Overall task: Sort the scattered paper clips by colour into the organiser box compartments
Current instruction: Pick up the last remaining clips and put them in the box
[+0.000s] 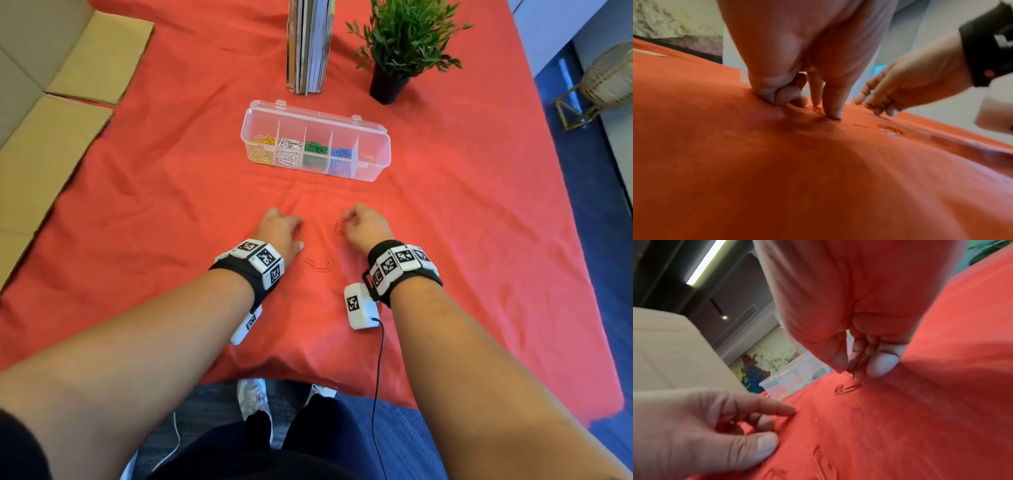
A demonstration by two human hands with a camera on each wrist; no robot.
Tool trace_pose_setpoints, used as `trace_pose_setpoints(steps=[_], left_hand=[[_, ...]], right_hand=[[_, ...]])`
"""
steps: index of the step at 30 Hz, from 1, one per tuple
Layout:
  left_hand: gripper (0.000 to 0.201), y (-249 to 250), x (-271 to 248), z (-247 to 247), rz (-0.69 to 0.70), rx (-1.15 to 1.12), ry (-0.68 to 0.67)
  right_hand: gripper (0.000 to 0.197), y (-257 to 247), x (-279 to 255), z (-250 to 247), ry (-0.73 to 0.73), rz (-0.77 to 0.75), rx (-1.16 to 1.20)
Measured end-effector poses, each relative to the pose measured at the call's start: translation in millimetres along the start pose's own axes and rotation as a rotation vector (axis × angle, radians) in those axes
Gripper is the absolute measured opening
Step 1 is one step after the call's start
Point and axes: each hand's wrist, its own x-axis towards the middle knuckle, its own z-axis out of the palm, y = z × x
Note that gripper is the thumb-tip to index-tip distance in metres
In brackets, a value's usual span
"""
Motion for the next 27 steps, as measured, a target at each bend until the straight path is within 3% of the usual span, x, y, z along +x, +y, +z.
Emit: trace_pose_setpoints(steps=[4, 7, 14, 18, 20, 23, 25, 27], left_hand=[[0.036, -3, -5, 1, 0.047, 0.023, 0.03], [0.029, -4, -9, 3, 0.091, 0.081, 0.054], [0.023, -11, -14, 2, 0.14, 0.218, 0.028], [0.026, -13, -15, 0, 0.079, 0.157, 0.016], [0.026, -14, -14, -3, 0.054, 0.08, 0.007], [0.028, -9, -12, -10, -0.022, -0.096, -0.025], [0.026, -1, -11, -16, -0.183, -0.398, -0.086], [0.026, 11, -15, -22, -0.372, -0.796, -0.145]], right_hand=[[0.033, -6, -4, 15, -0.014, -0.141, -0.147], [0.025, -7, -7, 22, 0.026, -0.189, -0.236], [0.029, 2, -17, 21, 0.067, -0.134, -0.371], [0.029, 13, -21, 9, 0.057, -0.031, -0.279], [0.025, 20, -21, 1, 0.042, 0.071, -0.063], [0.018, 29, -30, -7, -0.008, 0.308, 0.762], [0.018, 38, -39, -15, -0.002, 0.406, 1.147], [0.024, 46, -46, -21, -0.04, 0.419, 1.367]])
